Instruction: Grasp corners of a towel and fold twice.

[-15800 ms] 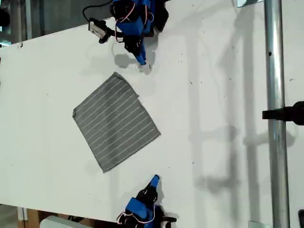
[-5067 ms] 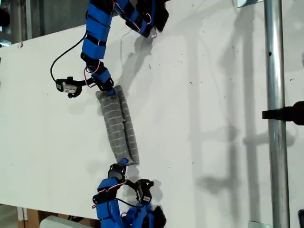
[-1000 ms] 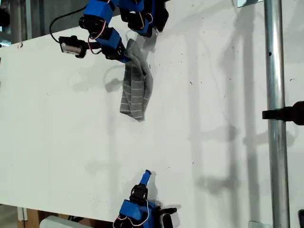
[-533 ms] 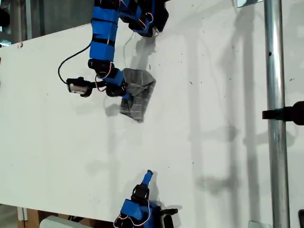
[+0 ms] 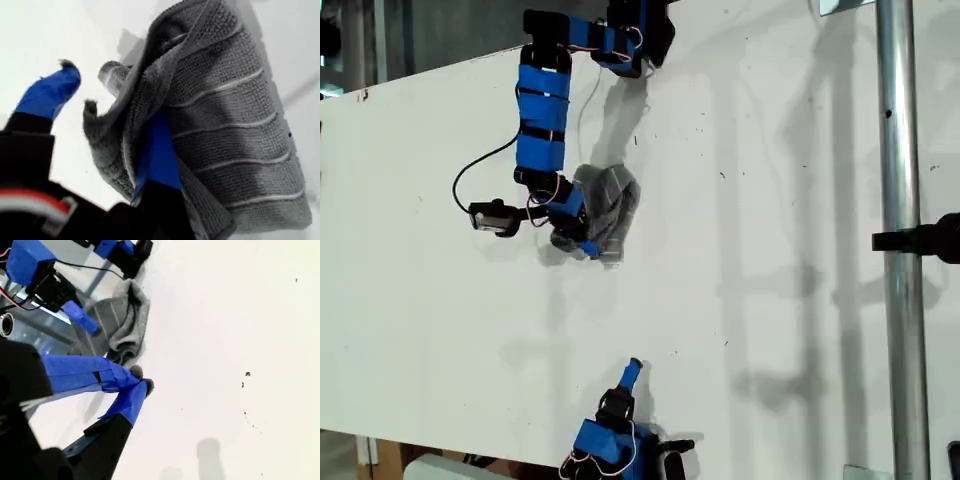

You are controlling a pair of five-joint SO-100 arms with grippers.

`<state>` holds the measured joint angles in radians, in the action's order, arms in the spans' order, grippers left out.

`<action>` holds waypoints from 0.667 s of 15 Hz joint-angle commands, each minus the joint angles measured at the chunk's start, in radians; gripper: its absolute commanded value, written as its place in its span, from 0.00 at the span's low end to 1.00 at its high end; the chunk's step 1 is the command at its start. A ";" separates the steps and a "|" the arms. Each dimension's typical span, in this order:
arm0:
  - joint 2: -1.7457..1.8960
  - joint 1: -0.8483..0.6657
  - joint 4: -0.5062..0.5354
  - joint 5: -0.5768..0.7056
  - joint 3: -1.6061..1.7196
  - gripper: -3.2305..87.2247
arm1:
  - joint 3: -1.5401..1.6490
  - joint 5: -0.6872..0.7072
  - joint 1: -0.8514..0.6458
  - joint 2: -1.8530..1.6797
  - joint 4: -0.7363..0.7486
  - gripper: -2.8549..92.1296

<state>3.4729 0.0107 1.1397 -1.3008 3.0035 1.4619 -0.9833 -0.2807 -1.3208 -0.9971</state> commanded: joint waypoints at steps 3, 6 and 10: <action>0.006 0.002 -0.020 0.000 -0.006 0.01 | -0.075 0.015 -0.083 -0.367 -0.011 0.14; 0.006 -0.002 -0.026 0.002 -0.002 0.01 | -0.072 0.041 -0.107 -0.512 -0.021 0.14; 0.006 -0.003 -0.041 0.005 0.000 0.01 | -0.084 0.063 -0.072 -0.296 -0.015 0.14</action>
<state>3.4729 0.0107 1.1213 -1.3008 3.0127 1.4481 -0.9342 -0.3743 -1.6613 -1.0186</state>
